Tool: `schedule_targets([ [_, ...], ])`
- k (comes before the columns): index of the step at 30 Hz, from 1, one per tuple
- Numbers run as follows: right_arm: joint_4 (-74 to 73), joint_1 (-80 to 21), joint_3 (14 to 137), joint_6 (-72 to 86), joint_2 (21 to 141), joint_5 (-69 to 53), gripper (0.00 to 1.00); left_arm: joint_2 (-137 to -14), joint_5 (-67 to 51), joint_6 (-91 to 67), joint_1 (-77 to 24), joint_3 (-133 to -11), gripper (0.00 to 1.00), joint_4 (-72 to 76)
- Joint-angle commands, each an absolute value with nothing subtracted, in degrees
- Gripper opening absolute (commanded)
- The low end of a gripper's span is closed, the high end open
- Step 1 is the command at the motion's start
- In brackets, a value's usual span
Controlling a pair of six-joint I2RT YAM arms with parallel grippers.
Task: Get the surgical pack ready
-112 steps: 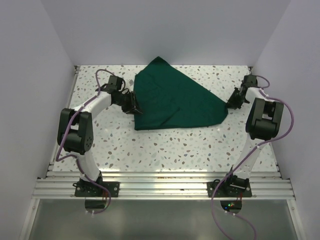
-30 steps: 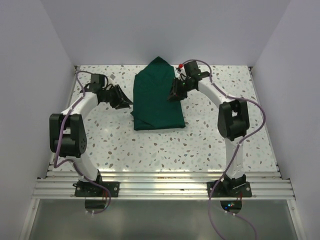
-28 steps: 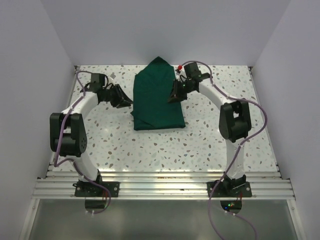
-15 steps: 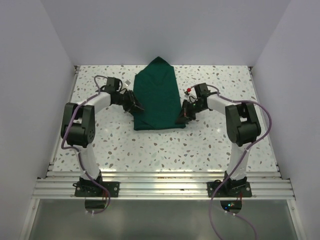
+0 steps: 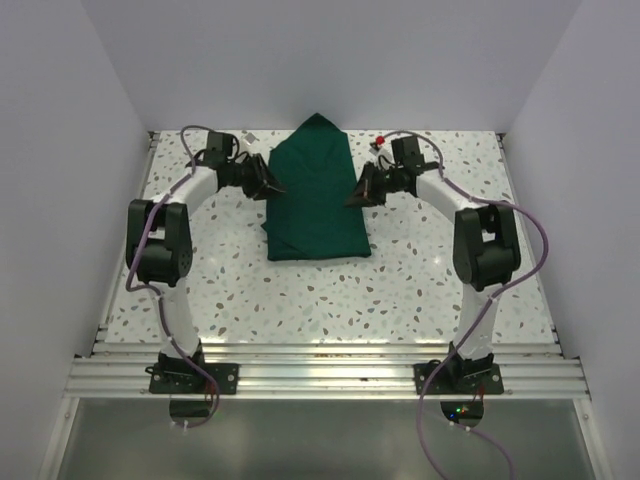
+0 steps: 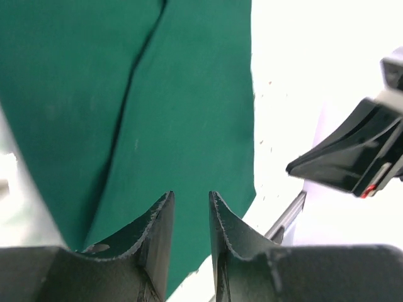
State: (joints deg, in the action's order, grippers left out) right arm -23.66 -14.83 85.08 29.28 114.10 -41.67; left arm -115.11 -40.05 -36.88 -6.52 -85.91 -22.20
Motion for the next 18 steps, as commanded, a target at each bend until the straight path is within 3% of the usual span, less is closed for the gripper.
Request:
schedule_targets([
  [1,-13.0,-14.8,93.4,36.3,122.1,-43.0,0.02,-121.5,-43.9,-37.9,-5.8,-92.4,0.32,-17.9],
  [7,3.7,-14.6,106.8,50.1,137.4,-46.5,0.05,-133.2,-48.9,-42.1,-4.2,-99.1,0.30,-10.6],
  [11,6.9,-14.2,113.1,54.9,145.5,-47.2,0.06,-138.0,-50.4,-46.2,-2.7,-101.4,0.29,-4.2],
  [18,6.8,-10.4,105.9,57.6,146.3,-42.0,0.06,-141.6,-49.3,-46.8,-0.4,-102.0,0.28,-5.8],
])
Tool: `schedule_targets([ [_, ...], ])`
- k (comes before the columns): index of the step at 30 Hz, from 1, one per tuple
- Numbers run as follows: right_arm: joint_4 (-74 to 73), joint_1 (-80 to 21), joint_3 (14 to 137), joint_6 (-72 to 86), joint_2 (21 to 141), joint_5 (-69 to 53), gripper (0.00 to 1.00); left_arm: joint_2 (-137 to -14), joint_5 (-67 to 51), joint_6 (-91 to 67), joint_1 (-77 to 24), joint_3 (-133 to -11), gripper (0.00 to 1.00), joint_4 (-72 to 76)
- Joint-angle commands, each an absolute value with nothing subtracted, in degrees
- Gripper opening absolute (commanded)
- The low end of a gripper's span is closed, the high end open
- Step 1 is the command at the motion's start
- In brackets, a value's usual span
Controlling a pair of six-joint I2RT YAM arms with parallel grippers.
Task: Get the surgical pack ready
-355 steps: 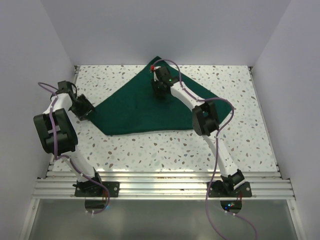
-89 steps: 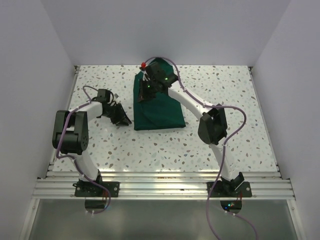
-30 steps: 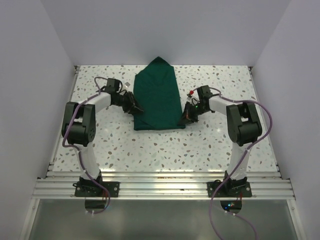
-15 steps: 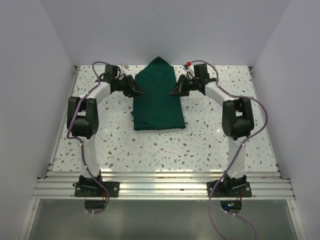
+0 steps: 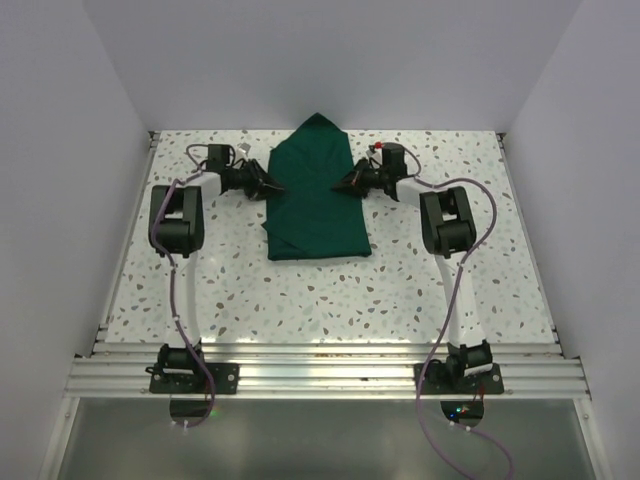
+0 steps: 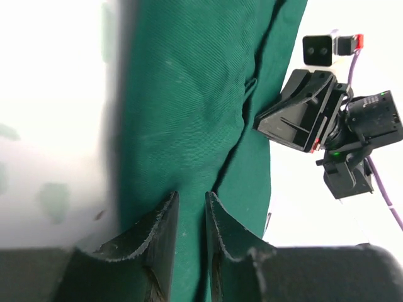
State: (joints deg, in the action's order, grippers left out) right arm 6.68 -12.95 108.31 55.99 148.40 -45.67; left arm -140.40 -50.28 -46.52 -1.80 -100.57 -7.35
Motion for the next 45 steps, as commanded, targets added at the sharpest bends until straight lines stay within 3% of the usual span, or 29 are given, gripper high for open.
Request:
schedule_targets([
  [1,5.0,-9.7,106.1,56.4,146.2,-41.5,0.07,-141.5,-49.1,-46.7,-0.1,-101.5,0.28,-6.0],
  [6,-5.9,-9.5,114.2,47.3,146.2,-40.8,0.09,-141.8,-49.5,-48.5,1.5,-102.2,0.29,-3.3],
  [13,-1.8,-9.8,127.4,55.6,156.6,-44.8,0.16,-146.1,-49.7,-57.7,1.1,-104.4,0.30,8.1],
  [23,2.6,-9.8,132.9,60.1,161.7,-36.2,0.17,-148.8,-41.4,-66.9,-2.4,-106.9,0.32,19.9],
  [32,-11.8,-9.8,136.2,54.9,157.9,-17.4,0.18,-150.6,-30.2,-69.4,-2.3,-111.2,0.32,11.7],
  [38,-14.6,-9.8,140.8,53.3,159.8,-18.3,0.18,-150.3,-28.9,-70.3,-1.3,-111.8,0.32,13.2],
  [41,-6.8,-9.8,140.5,53.2,159.8,-23.9,0.24,-151.1,-32.7,-67.4,-0.4,-115.6,0.32,13.2],
  [42,-7.2,-9.7,141.2,52.6,159.4,-25.4,0.32,-150.6,-33.3,-65.9,-0.4,-116.2,0.34,12.4],
  [45,-9.3,-9.3,140.7,48.3,156.7,-25.8,0.37,-146.9,-33.7,-57.9,-0.1,-115.3,0.39,11.5],
])
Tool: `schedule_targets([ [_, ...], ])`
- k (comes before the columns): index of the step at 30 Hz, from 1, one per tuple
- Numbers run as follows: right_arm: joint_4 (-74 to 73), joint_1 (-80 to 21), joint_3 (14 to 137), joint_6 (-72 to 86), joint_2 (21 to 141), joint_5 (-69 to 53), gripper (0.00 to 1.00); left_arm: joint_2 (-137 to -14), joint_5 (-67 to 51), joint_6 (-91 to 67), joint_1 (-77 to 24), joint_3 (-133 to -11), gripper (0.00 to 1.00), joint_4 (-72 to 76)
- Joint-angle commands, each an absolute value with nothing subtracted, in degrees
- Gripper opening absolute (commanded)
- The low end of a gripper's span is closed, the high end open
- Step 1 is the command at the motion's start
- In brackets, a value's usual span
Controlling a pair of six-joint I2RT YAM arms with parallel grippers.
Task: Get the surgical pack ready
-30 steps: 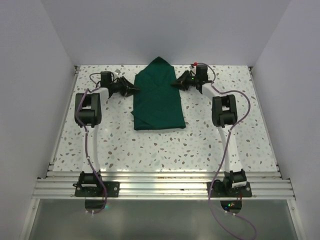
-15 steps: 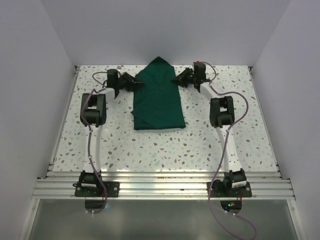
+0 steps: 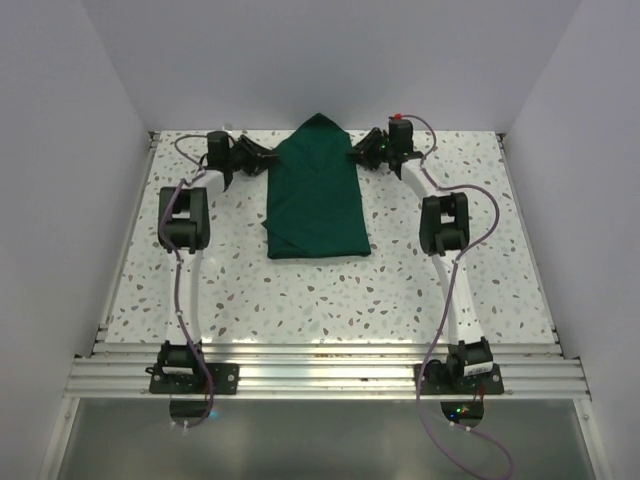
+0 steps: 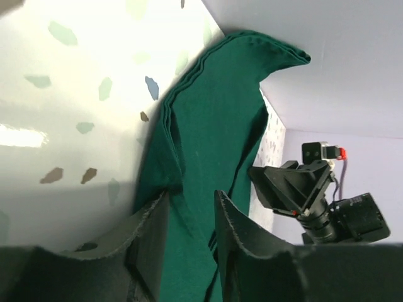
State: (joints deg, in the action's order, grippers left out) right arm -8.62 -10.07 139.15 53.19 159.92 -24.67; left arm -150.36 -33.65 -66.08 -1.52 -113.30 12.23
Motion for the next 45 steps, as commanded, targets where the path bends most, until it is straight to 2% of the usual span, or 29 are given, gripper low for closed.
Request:
schedule_targets([
  [1,-9.7,-9.2,140.2,46.4,155.9,-25.7,0.41,-145.7,-33.8,-56.0,-0.1,-113.8,0.40,11.3],
  [7,-12.7,-8.7,139.5,39.1,154.9,-25.3,0.59,-142.6,-30.8,-47.5,1.8,-112.7,0.46,8.5],
  [23,-11.5,-11.2,149.9,35.2,165.8,-23.3,0.64,-154.1,-31.5,-51.8,-1.8,-119.4,0.50,9.8],
  [29,-8.4,-13.0,150.8,38.9,168.0,-23.2,0.55,-155.2,-32.7,-53.1,-2.0,-120.5,0.45,10.5],
  [30,-8.4,-13.0,151.2,39.2,168.4,-22.9,0.52,-155.2,-32.8,-53.2,-2.0,-120.5,0.42,10.5],
  [31,-7.8,-13.2,151.4,39.5,168.4,-22.5,0.44,-155.1,-33.2,-53.5,-2.0,-120.5,0.39,10.6],
  [32,-7.6,-13.2,151.4,39.8,168.3,-22.1,0.42,-155.0,-33.3,-53.6,-1.9,-120.6,0.36,10.8],
  [34,-6.7,-13.0,151.3,40.6,167.5,-21.0,0.38,-154.8,-33.5,-54.2,-1.8,-120.6,0.24,10.8],
  [35,-6.1,-12.8,151.4,41.0,167.0,-20.5,0.32,-154.6,-33.7,-54.6,-1.7,-120.8,0.19,10.8],
  [37,-4.8,-12.1,152.2,43.8,166.2,-20.5,0.21,-154.3,-34.1,-55.7,-1.4,-121.8,0.01,10.7],
  [38,-4.6,-11.9,152.5,45.6,165.9,-21.1,0.06,-154.2,-34.2,-55.9,-1.3,-122.3,0.00,10.3],
  [39,-4.4,-11.6,152.6,46.6,165.7,-21.7,0.00,-153.7,-34.2,-55.9,-1.2,-122.8,0.00,9.9],
  [45,-5.5,-10.1,149.0,48.0,159.7,-28.8,0.00,-146.8,-33.5,-54.6,-1.1,-120.4,0.00,8.7],
])
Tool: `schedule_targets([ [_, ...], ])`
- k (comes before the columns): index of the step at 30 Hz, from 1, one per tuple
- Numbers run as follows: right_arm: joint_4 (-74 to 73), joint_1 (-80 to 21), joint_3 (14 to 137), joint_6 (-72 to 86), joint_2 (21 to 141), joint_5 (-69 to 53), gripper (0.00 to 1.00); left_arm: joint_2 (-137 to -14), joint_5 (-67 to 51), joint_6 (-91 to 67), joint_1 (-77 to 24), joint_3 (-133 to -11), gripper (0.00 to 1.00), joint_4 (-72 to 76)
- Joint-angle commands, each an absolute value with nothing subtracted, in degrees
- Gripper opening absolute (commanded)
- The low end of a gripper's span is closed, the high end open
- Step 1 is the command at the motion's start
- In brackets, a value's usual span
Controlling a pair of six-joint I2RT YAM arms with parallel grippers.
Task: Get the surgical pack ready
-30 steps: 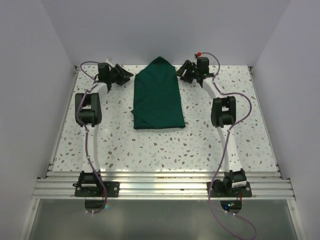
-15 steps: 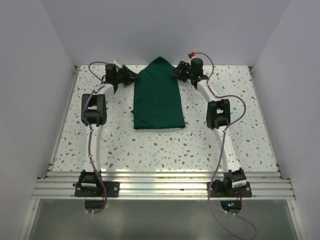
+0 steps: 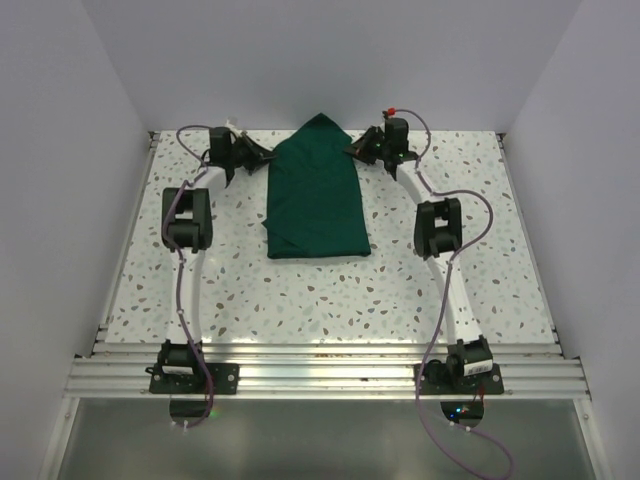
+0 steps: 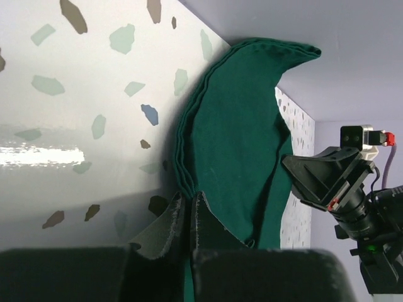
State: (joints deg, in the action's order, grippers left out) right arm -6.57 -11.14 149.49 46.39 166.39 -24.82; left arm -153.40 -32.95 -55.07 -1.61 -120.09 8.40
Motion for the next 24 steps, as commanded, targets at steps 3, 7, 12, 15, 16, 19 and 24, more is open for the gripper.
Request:
schedule_targets([
  [3,-8.8,-10.0,146.9,47.0,155.8,-32.1,0.00,-143.1,-34.1,-53.8,-1.2,-117.9,0.00,7.0],
  [7,-12.7,-10.0,142.3,46.7,151.0,-35.7,0.00,-135.8,-34.5,-50.4,-1.8,-112.0,0.00,4.1],
  [12,-17.6,-10.0,140.1,44.6,147.2,-39.3,0.00,-128.3,-35.0,-46.9,-2.5,-103.9,0.00,1.0],
  [15,-18.7,-10.2,134.5,43.8,142.7,-42.0,0.00,-123.6,-34.8,-44.2,-3.6,-99.5,0.00,-3.1],
  [16,-18.7,-10.3,132.0,43.5,140.8,-42.1,0.00,-122.4,-34.8,-43.9,-3.9,-98.0,0.00,-3.5],
  [19,-18.6,-10.7,121.9,41.5,133.3,-41.2,0.00,-117.9,-35.2,-42.5,-4.4,-93.2,0.00,-5.4],
  [24,-21.4,-11.2,111.5,38.2,125.1,-41.9,0.00,-110.1,-34.9,-38.9,-5.5,-86.8,0.00,-9.7],
])
